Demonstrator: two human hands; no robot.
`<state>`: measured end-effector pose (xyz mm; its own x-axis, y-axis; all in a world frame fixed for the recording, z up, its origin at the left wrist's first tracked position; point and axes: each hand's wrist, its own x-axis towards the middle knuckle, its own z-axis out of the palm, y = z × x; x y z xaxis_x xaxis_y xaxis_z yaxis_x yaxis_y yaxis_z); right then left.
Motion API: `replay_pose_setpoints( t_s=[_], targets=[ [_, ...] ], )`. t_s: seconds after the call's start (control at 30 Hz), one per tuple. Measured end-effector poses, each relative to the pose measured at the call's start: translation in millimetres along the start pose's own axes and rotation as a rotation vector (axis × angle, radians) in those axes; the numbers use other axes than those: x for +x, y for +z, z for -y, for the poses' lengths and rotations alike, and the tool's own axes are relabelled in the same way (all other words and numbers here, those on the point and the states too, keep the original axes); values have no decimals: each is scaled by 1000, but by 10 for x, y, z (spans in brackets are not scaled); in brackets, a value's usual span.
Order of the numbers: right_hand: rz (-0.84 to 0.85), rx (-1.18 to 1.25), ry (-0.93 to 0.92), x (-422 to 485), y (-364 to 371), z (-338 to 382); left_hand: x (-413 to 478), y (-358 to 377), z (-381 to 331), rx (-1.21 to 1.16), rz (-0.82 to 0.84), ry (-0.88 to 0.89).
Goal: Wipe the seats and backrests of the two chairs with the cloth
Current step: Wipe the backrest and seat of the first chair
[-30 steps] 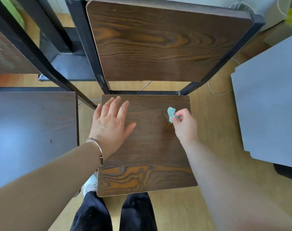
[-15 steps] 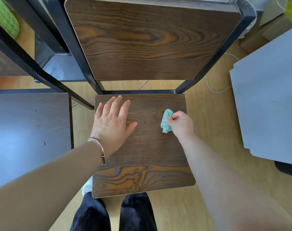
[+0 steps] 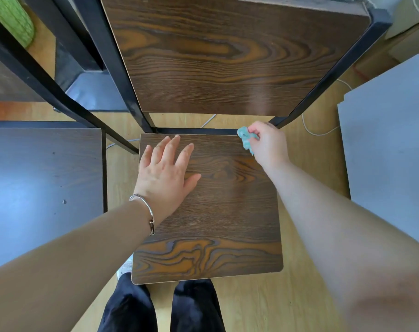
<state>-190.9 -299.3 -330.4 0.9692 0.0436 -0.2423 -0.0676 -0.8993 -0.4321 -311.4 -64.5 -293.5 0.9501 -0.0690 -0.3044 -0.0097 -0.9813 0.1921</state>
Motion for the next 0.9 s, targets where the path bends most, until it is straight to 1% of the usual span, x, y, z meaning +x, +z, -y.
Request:
replay_pose_setpoints(
  t_s=[0.07,0.13,0.23,0.37,0.47,0.57,0.67,0.77,0.9],
  targets=[
    [-1,-92,-113,100,17,51,-2,7,7,-1,2,-2],
    [-6,-134,-159,187,50,93,-2,13,17,-1,7,-5],
    [25,-177,-137,276,80,147,3,15,41,1,11,-14],
    [104,-229,-112,380,70,145,25,9,64,-9,21,-25],
    [173,-310,-78,457,29,117,40,-1,72,-8,12,-30],
    [264,-441,-125,518,-4,138,57,6,80,-1,18,-28],
    [331,-522,-184,560,-33,152,61,27,83,-1,22,-20],
    [407,-549,-223,568,-38,141,54,39,77,-19,26,-16],
    [443,-539,-188,584,-35,162,47,52,65,-16,27,-14]
  ],
)
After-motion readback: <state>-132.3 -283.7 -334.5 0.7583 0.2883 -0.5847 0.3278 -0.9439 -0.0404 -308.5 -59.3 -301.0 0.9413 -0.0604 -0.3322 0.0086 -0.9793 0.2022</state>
